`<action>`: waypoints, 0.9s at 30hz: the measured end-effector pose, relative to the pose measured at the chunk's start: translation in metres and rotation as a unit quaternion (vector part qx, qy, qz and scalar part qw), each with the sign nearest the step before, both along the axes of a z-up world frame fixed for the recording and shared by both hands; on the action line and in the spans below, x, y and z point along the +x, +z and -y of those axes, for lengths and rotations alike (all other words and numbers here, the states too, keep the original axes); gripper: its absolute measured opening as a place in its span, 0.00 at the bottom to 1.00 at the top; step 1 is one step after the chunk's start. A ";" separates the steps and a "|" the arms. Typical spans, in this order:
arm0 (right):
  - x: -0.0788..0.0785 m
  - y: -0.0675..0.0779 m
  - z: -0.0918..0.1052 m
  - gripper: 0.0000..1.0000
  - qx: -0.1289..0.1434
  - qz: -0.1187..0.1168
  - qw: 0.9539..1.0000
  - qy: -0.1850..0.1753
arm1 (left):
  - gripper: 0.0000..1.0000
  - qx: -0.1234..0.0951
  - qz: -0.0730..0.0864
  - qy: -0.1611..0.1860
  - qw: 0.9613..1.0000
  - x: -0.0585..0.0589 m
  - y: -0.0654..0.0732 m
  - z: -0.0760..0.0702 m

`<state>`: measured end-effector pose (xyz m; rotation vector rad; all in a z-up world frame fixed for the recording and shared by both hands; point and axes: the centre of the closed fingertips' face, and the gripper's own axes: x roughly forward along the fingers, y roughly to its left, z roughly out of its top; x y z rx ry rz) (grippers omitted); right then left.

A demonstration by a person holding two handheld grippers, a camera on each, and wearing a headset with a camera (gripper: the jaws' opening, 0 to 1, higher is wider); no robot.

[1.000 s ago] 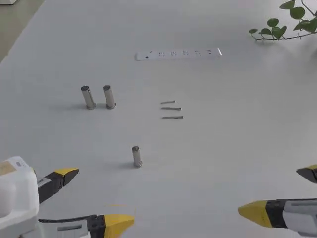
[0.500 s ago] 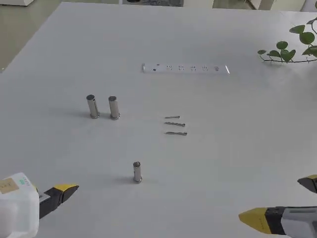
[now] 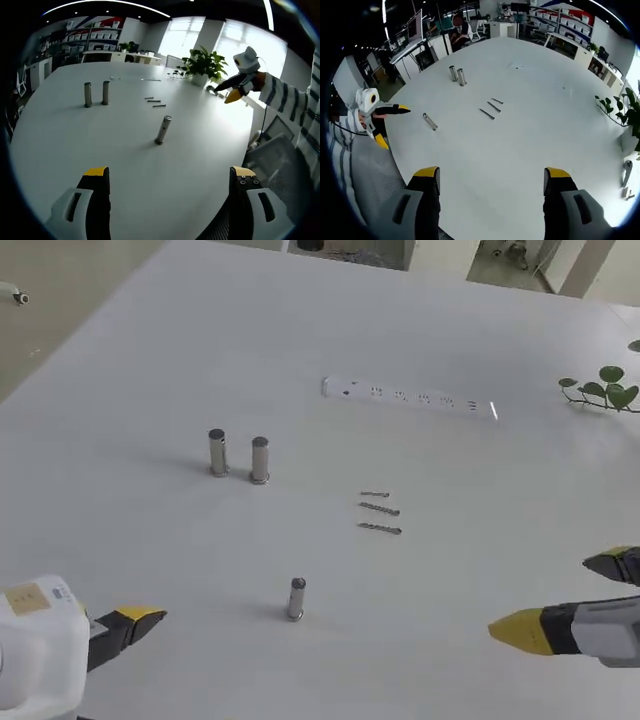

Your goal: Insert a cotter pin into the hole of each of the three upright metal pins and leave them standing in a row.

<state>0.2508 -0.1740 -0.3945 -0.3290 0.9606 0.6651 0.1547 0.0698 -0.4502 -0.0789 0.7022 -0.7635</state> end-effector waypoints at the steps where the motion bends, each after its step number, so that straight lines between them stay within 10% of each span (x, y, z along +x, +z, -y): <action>1: 0.005 0.002 -0.002 0.84 0.000 0.002 1.000 0.005 | 0.99 0.001 0.002 -0.003 1.000 -0.001 0.000 0.000; 11: 0.055 -0.006 -0.006 0.78 -0.102 0.014 0.989 0.108 | 0.99 -0.008 -0.006 -0.005 1.000 -0.003 0.000 0.001; 27: 0.094 -0.023 -0.048 0.69 -0.141 0.010 0.968 0.208 | 0.96 -0.025 -0.010 0.024 0.999 0.008 0.002 0.003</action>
